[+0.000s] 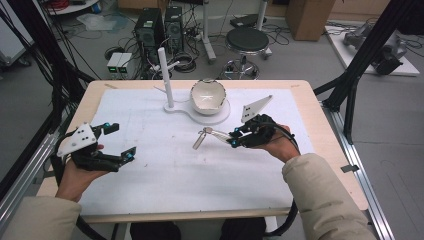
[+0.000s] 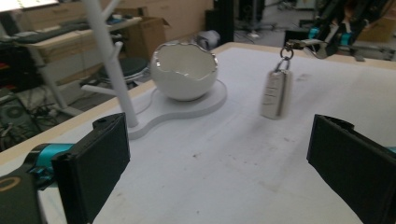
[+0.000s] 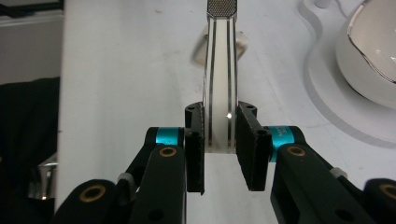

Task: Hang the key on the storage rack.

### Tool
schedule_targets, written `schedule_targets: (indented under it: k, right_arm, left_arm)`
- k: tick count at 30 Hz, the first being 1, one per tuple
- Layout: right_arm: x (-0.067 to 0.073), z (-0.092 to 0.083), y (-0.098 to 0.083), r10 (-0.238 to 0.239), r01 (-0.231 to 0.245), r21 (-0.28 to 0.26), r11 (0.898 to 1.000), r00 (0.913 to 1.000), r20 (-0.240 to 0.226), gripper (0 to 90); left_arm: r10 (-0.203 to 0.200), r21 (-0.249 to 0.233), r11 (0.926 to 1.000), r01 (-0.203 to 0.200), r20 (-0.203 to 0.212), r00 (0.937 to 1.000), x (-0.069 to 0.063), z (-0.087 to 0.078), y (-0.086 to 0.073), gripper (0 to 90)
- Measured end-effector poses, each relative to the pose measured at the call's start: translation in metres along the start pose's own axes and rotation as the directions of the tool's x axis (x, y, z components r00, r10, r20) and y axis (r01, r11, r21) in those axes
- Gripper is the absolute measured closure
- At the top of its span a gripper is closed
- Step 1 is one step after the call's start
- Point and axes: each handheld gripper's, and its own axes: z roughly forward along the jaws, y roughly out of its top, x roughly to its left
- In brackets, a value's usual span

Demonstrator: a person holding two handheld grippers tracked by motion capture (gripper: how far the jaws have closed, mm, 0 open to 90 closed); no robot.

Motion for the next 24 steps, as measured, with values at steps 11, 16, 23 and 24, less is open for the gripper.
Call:
schedule_targets:
  k: [11,16,23,24]
  right_arm:
    - [0.001,-0.007,0.016,-0.102,0.098,-0.046,0.994,0.9909,-0.088,74.8]
    - [0.001,-0.005,0.025,-0.138,0.135,-0.036,0.990,0.9843,-0.109,74.8]
    - [0.001,0.000,0.033,-0.185,0.183,-0.029,0.983,0.9719,-0.145,74.8]
    - [0.001,0.000,0.033,-0.185,0.183,-0.029,0.983,0.9719,-0.145,74.8]
  left_arm:
    - [0.024,0.043,0.9986,-0.030,0.142,0.9896,-0.010,0.034,0.036,6.3]
    - [0.045,0.066,0.9961,-0.060,0.209,0.9769,-0.009,0.049,0.052,6.3]
    - [0.089,0.106,0.9863,-0.127,0.306,0.9479,-0.015,0.070,0.076,6.3]
    - [0.094,0.109,0.9847,-0.136,0.324,0.9415,-0.016,0.074,0.078,6.3]
